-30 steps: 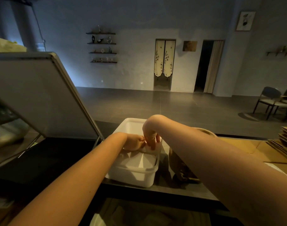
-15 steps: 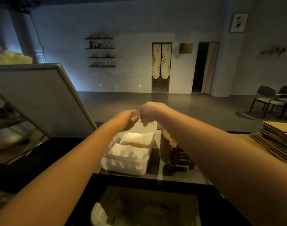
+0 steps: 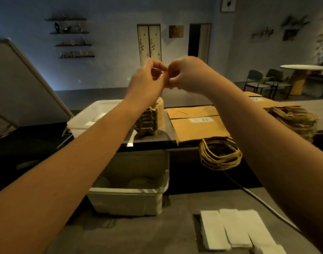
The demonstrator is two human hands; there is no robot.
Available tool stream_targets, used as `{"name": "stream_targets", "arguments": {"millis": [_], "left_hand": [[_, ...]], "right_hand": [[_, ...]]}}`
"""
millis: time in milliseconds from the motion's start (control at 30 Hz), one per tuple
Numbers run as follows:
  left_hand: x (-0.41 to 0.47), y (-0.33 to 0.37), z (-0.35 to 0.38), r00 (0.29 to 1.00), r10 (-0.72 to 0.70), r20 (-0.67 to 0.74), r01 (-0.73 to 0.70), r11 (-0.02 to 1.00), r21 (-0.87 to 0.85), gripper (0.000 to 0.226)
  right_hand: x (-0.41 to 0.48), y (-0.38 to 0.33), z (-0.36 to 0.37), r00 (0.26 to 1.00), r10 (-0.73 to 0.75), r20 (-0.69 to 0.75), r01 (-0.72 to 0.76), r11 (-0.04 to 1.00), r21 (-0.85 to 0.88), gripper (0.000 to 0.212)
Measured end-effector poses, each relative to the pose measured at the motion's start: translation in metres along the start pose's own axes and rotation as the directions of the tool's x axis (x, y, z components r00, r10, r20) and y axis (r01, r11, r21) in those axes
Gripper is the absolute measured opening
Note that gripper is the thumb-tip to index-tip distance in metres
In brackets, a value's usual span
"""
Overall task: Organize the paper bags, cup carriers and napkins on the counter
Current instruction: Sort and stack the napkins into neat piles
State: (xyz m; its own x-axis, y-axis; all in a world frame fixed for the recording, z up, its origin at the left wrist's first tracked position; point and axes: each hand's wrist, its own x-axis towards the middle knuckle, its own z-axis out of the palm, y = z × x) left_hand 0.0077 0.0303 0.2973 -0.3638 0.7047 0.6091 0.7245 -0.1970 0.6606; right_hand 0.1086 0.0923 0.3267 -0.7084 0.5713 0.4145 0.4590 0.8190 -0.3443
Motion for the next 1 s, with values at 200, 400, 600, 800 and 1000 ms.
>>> {"name": "stream_targets", "arguments": {"millis": [200,400,600,800,1000], "left_hand": [[-0.067,0.014,0.083,0.995,-0.025,0.096,0.045,0.977,-0.208,0.01],[-0.131,0.023,0.14,0.979,-0.027,0.204,0.1,0.929,-0.356,0.012],[-0.219,0.013,0.212,0.866,-0.288,0.408,0.464,0.765,-0.446,0.015],[-0.297,-0.045,0.307,0.5,-0.692,0.521,0.836,0.543,-0.082,0.011],[-0.314,-0.065,0.341,0.205,-0.824,0.528,0.945,0.307,0.114,0.025]], "right_hand": [[-0.094,0.061,0.0,0.995,0.092,0.037,-0.093,0.995,0.047,0.012],[-0.175,0.113,0.018,0.988,0.15,0.026,-0.152,0.979,0.134,0.012],[-0.257,0.18,0.061,0.921,0.279,0.27,-0.349,0.901,0.259,0.012],[-0.329,0.272,0.15,0.651,0.666,0.363,-0.733,0.676,0.073,0.017],[-0.368,0.301,0.179,0.461,0.778,0.426,-0.81,0.565,-0.156,0.051]]}}
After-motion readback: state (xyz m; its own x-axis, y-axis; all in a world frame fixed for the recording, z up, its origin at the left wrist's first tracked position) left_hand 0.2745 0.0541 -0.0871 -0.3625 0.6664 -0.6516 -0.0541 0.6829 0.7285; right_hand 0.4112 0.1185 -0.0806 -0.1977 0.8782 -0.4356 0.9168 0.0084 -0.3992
